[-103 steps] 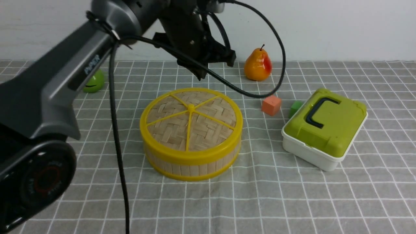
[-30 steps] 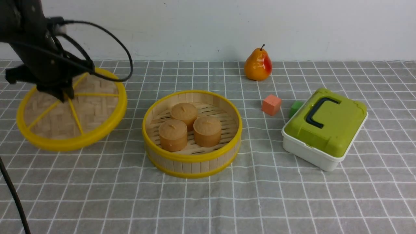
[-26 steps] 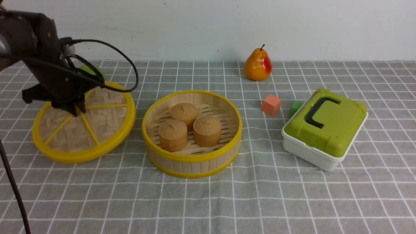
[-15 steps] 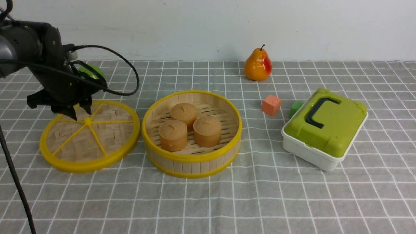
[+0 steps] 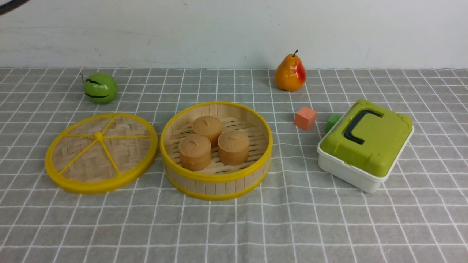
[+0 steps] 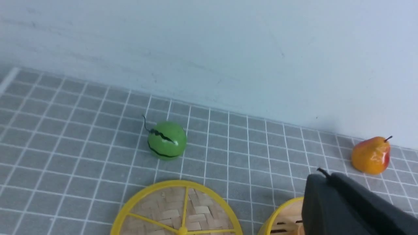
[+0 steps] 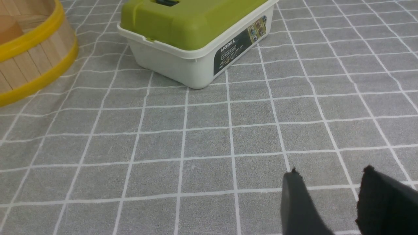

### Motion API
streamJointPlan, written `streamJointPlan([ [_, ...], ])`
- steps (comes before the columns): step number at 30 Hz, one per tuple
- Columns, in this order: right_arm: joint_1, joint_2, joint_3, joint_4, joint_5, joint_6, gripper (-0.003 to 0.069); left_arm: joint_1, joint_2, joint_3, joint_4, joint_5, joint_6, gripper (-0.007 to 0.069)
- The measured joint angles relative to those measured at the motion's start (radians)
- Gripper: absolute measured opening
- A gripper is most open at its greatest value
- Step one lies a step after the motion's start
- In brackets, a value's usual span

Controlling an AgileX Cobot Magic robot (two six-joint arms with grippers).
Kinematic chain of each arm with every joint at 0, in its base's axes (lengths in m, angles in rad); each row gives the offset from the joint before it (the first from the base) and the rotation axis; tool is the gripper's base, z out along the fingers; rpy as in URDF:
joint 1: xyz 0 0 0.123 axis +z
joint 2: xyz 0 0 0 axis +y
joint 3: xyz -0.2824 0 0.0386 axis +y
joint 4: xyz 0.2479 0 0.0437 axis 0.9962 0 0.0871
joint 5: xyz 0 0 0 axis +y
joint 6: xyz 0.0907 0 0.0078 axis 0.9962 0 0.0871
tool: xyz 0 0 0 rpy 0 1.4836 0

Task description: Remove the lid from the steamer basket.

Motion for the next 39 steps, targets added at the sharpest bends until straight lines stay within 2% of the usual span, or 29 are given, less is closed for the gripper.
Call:
streamJointPlan([
  [8, 0.0, 0.0, 0.0, 0.0, 0.0, 0.0, 0.0244, 0.0, -0.56, 0.61, -0.003, -0.295, 0.019, -0.0013],
  [12, 0.0, 0.0, 0.0, 0.0, 0.0, 0.0, 0.0244, 0.0, -0.785, 0.863, -0.003, -0.31, 0.02, -0.0013],
  [16, 0.0, 0.0, 0.0, 0.0, 0.0, 0.0, 0.0244, 0.0, -0.998, 1.028, -0.004, -0.309, 0.02, -0.0013],
  [20, 0.0, 0.0, 0.0, 0.0, 0.001, 0.0, 0.0244, 0.002, -1.075, 1.137, -0.008, -0.297, 0.02, -0.0013],
  [32, 0.0, 0.0, 0.0, 0.0, 0.0, 0.0, 0.0244, -0.001, -1.008, 1.35, -0.016, -0.262, 0.02, -0.0013],
  [36, 0.0, 0.0, 0.0, 0.0, 0.0, 0.0, 0.0244, -0.052, -1.063, 1.392, -0.006, -0.261, 0.02, -0.0013],
  [39, 0.0, 0.0, 0.0, 0.0, 0.0, 0.0, 0.0244, -0.131, -1.073, 1.397, 0.029, -0.271, 0.02, -0.0013],
])
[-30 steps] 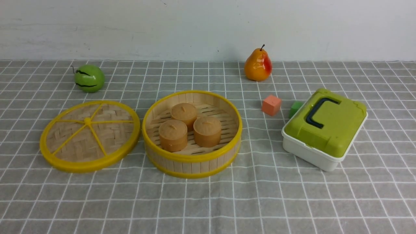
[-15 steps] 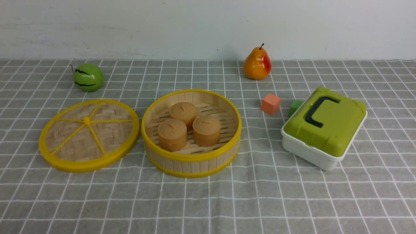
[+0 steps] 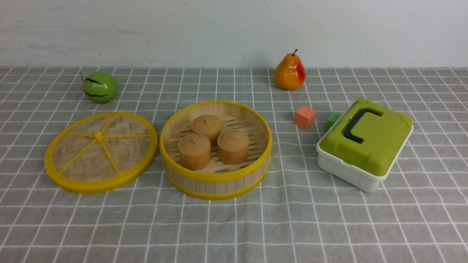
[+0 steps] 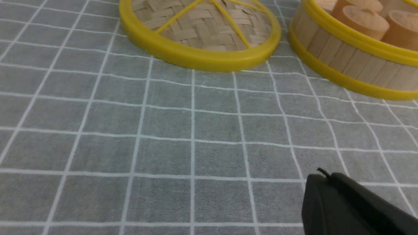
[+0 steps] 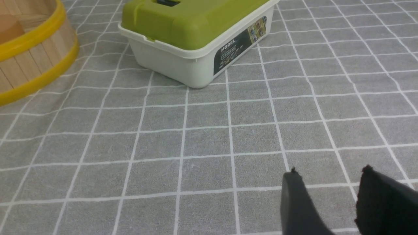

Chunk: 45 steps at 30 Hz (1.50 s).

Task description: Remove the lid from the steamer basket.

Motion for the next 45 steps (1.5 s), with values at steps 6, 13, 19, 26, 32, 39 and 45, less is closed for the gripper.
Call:
streamJointPlan([
  [6, 0.0, 0.0, 0.0, 0.0, 0.0, 0.0, 0.0244, -0.045, 0.0, 0.002, 0.024, 0.0, 0.0, -0.0013],
  [13, 0.0, 0.0, 0.0, 0.0, 0.0, 0.0, 0.0244, 0.043, 0.0, 0.002, 0.018, 0.0, 0.124, -0.0013],
  [19, 0.0, 0.0, 0.0, 0.0, 0.0, 0.0, 0.0244, 0.059, 0.0, 0.002, 0.01, 0.0, 0.174, -0.0013],
  [26, 0.0, 0.0, 0.0, 0.0, 0.0, 0.0, 0.0244, 0.06, 0.0, 0.002, 0.01, 0.0, 0.179, -0.0013],
  [32, 0.0, 0.0, 0.0, 0.0, 0.0, 0.0, 0.0241, 0.06, 0.0, 0.002, 0.01, 0.0, 0.179, -0.0011],
  [39, 0.0, 0.0, 0.0, 0.0, 0.0, 0.0, 0.0241, 0.06, 0.0, 0.002, 0.01, 0.0, 0.179, -0.0004],
  [45, 0.0, 0.0, 0.0, 0.0, 0.0, 0.0, 0.0241, 0.06, 0.0, 0.002, 0.01, 0.0, 0.179, -0.0001],
])
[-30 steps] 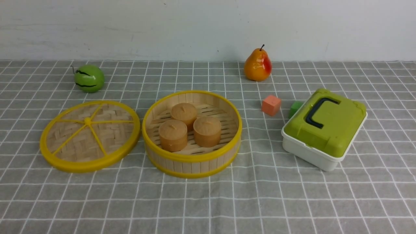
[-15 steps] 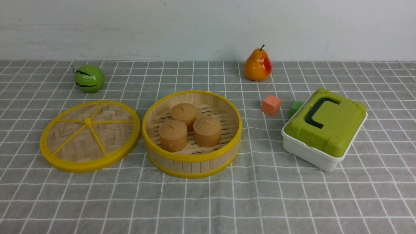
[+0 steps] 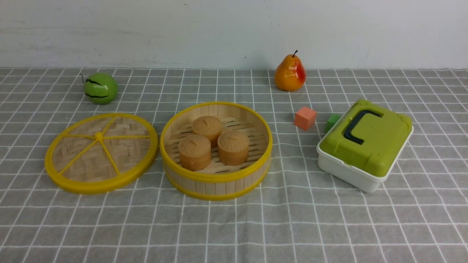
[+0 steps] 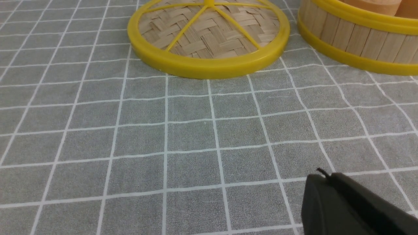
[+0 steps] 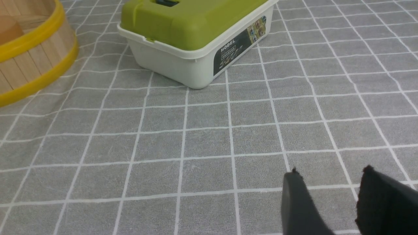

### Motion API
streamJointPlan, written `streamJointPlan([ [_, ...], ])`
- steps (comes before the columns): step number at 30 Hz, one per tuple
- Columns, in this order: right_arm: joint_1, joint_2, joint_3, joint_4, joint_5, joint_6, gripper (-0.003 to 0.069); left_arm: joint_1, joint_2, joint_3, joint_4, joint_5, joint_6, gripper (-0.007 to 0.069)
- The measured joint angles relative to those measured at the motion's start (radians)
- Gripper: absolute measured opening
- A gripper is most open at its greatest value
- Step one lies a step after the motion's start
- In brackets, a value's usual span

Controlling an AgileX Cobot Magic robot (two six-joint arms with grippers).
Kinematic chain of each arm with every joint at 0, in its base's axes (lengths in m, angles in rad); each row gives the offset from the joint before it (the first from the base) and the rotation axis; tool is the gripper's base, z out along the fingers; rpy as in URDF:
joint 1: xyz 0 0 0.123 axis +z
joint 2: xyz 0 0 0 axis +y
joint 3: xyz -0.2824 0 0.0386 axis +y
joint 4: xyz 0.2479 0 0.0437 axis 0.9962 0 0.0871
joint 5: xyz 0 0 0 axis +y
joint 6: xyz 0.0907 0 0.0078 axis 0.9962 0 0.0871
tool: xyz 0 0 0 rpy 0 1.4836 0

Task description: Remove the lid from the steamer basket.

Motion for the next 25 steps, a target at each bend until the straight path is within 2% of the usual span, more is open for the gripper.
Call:
streamJointPlan([
  [25, 0.0, 0.0, 0.0, 0.0, 0.0, 0.0, 0.0241, 0.0, 0.0, 0.0, 0.0, 0.0, 0.0, 0.0025],
])
